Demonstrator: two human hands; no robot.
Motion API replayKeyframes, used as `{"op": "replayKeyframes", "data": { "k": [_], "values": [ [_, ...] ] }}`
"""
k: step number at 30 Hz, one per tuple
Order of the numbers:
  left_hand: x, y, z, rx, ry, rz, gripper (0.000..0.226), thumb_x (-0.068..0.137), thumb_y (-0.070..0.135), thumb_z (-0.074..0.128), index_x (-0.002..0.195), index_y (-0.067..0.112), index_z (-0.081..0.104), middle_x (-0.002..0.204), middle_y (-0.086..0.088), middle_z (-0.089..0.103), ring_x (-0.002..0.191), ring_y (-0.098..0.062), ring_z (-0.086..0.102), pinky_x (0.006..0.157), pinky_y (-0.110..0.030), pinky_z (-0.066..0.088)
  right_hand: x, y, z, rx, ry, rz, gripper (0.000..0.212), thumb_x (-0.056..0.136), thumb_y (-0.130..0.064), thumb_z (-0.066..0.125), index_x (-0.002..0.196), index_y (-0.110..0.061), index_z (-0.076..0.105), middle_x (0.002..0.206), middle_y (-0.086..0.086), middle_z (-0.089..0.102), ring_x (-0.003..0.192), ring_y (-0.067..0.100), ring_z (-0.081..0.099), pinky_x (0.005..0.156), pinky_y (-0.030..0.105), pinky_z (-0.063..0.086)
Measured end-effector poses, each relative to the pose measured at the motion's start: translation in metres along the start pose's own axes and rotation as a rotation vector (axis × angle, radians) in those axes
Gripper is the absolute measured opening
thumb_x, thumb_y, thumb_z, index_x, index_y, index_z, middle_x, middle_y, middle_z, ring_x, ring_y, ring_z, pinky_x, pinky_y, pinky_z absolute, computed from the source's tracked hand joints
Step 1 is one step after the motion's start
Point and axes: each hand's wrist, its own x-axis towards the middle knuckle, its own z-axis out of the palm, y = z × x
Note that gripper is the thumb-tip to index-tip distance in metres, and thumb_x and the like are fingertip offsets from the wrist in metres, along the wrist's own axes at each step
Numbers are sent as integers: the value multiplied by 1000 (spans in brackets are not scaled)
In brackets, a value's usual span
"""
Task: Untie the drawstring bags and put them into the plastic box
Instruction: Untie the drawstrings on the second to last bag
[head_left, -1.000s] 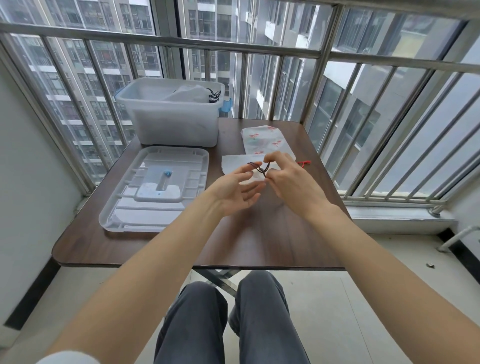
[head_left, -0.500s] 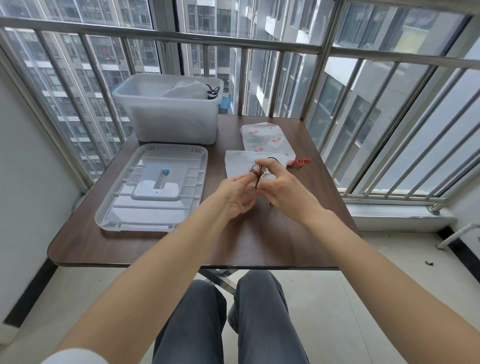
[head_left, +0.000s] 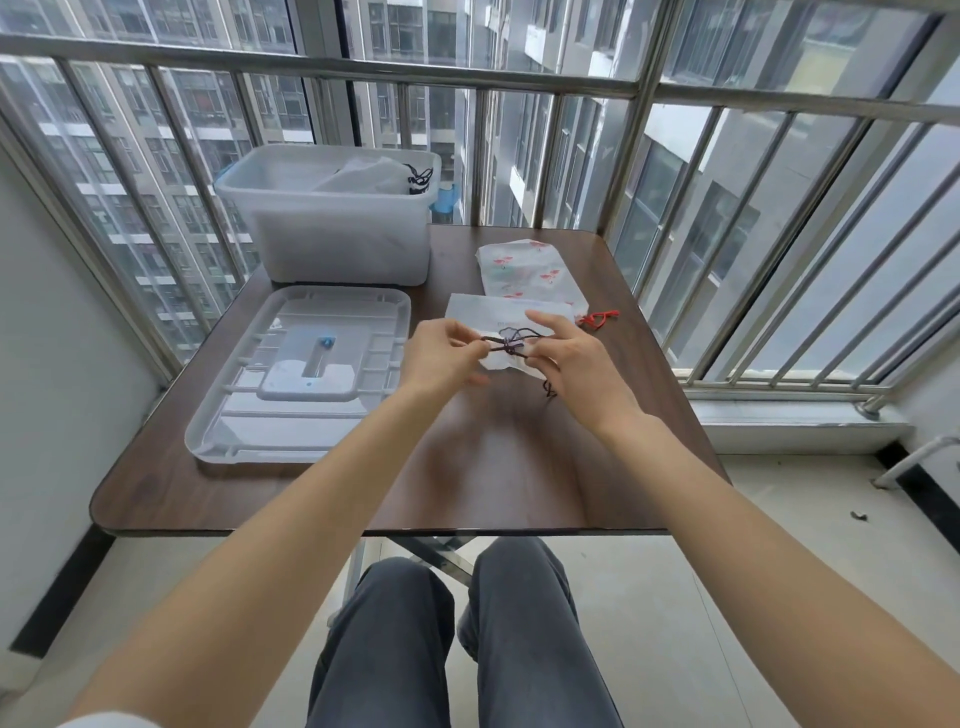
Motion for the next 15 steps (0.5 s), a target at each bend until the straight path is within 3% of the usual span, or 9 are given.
{"op": "replayKeyframes", "data": {
  "k": [3,7,11,15],
  "values": [
    [1,4,0,-57,43,43,17,86,11,58,69,15,56,68,3,55,64,-9,53,54,-17,38,1,1,-2,10,3,59,16,89,-6,57,90,5,70,135,10,51,111,27,58,95,26,39],
    [-2,11,2,-597,-51,-96,24,88,6,43,68,11,55,72,-1,61,69,-9,57,64,-20,41,4,-2,-1,59,-6,129,15,90,-6,57,90,3,69,130,13,53,110,28,57,90,15,33],
    [-5,8,4,-918,-37,-97,28,91,8,43,64,8,51,57,2,61,64,-9,56,71,-23,43,9,-8,-2,93,-11,160,16,90,-6,56,90,3,70,125,13,55,109,26,55,84,8,27],
    [-1,0,10,-733,111,-17,17,92,14,56,77,16,47,58,6,54,58,-5,55,65,-21,43,13,-7,-3,96,-35,218,19,91,-3,51,89,6,68,118,14,56,107,26,54,81,13,29]
  ]
}}
